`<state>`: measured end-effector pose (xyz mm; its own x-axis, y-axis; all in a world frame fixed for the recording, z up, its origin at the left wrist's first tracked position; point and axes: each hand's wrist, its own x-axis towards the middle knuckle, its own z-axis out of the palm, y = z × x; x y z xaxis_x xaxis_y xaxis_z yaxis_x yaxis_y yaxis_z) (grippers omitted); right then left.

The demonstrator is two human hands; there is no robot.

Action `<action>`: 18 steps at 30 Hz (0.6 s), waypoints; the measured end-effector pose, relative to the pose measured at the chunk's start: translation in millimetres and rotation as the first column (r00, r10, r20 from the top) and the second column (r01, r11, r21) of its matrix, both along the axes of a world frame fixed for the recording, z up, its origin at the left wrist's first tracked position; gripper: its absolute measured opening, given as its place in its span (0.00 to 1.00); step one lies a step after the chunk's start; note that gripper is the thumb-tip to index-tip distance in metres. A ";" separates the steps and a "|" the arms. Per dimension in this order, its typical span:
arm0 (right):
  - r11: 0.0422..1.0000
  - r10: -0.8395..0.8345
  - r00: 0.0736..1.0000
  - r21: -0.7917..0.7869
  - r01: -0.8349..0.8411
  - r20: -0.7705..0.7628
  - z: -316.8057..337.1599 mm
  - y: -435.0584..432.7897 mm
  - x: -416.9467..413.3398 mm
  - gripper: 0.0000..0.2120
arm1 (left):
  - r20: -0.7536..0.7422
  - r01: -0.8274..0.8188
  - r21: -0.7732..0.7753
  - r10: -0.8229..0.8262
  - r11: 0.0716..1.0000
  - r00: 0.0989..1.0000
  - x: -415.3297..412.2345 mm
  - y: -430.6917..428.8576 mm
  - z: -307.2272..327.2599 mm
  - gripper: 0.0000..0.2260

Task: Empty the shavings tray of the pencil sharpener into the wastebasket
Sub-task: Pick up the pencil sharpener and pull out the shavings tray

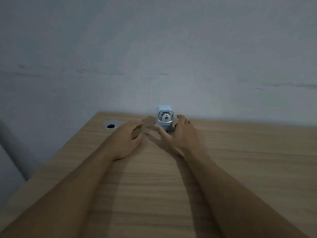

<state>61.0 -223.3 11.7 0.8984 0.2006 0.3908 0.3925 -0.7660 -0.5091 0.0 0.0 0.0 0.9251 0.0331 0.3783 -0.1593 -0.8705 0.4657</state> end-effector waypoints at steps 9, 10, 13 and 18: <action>0.999 0.052 0.996 -0.005 -0.051 0.071 -6.2 14.3 42.6 0.36 | 0.021 0.085 -0.024 -0.085 0.996 0.996 19.9 5.7 -1.5 0.22; 0.998 0.062 0.996 0.006 -0.063 0.066 -6.3 12.8 43.8 0.33 | 0.036 0.083 -0.035 -0.081 0.996 0.996 19.5 5.4 -1.2 0.21; 0.991 0.110 0.992 0.069 -0.114 0.056 -8.7 8.1 37.2 0.27 | 0.096 0.092 -0.078 -0.084 0.993 0.992 12.6 1.4 -0.8 0.17; 0.974 0.184 0.983 0.127 -0.186 0.031 -6.2 -1.2 1.6 0.25 | 0.102 0.029 -0.136 -0.016 0.990 0.995 -25.0 -11.6 8.2 0.14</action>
<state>62.6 -224.5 5.4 0.8427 0.3094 0.4407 0.5316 -0.6079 -0.5897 -25.0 -11.6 8.2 0.8839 0.0707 0.4624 -0.2299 -0.7953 0.5610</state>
